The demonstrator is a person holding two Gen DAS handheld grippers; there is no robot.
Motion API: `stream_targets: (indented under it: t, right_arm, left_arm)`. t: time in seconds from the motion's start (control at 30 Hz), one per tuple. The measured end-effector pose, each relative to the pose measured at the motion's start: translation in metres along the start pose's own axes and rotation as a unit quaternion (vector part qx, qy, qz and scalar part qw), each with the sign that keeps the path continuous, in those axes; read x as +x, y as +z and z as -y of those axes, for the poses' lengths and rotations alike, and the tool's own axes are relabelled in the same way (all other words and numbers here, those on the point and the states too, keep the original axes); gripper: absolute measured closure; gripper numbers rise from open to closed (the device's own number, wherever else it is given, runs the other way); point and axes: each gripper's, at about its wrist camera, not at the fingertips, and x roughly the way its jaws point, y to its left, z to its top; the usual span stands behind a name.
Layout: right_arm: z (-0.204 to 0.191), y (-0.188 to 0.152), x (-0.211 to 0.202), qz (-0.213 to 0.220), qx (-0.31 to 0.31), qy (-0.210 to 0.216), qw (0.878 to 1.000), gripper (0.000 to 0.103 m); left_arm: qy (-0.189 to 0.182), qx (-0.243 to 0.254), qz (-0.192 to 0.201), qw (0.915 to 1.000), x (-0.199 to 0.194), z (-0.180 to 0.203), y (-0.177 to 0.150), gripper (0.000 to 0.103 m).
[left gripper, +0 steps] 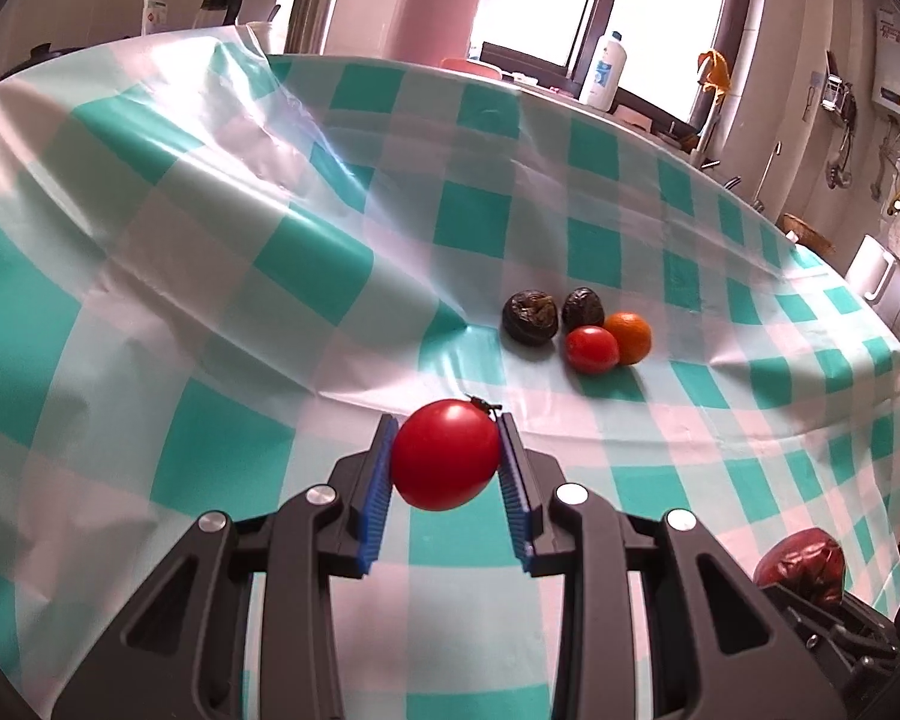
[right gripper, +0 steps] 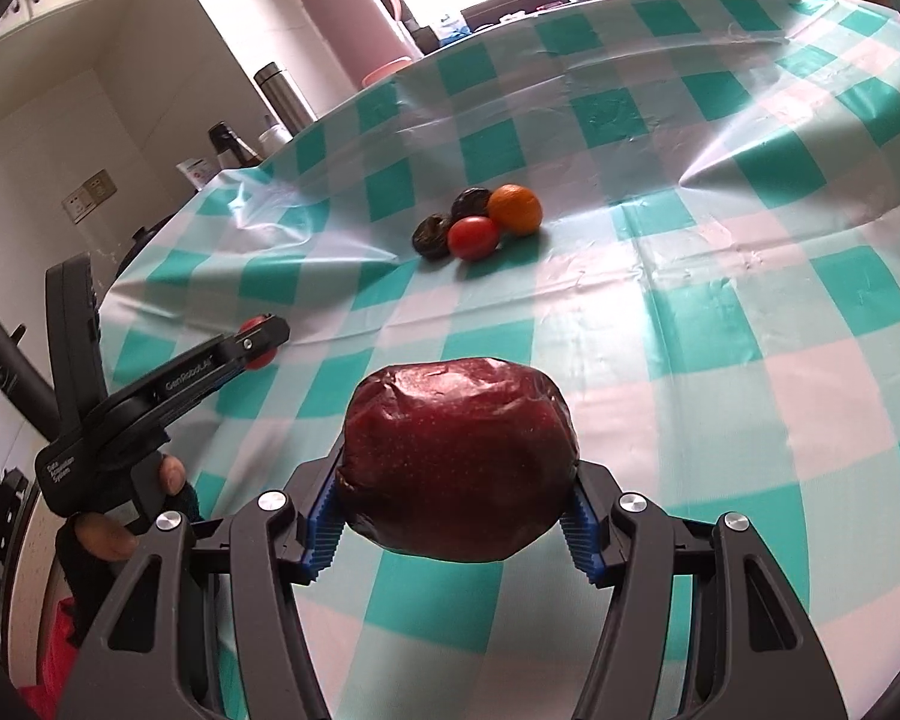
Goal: Organize fruits
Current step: 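Lift and carry the red apple and red tomato with both tools over the white box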
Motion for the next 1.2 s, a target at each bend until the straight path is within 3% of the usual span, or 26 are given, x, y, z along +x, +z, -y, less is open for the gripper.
stream_targets:
  t: [0.5, 0.8, 1.2]
  right_arm:
    - [0.003, -0.015, -0.027, 0.016, 0.003, 0.030, 0.999, 0.043]
    - [0.024, -0.030, -0.062, 0.031, 0.017, 0.040, 0.999, 0.043]
    - [0.085, -0.063, -0.136, 0.082, 0.040, -0.014, 0.996, 0.043]
  left_arm:
    - [-0.023, 0.002, 0.012, 0.9997, -0.036, 0.013, -0.024, 0.070]
    - [-0.040, 0.065, -0.005, 0.9971, -0.053, 0.064, -0.055, 0.070]
    - [-0.086, 0.169, -0.018, 0.9817, -0.072, 0.150, -0.091, 0.070]
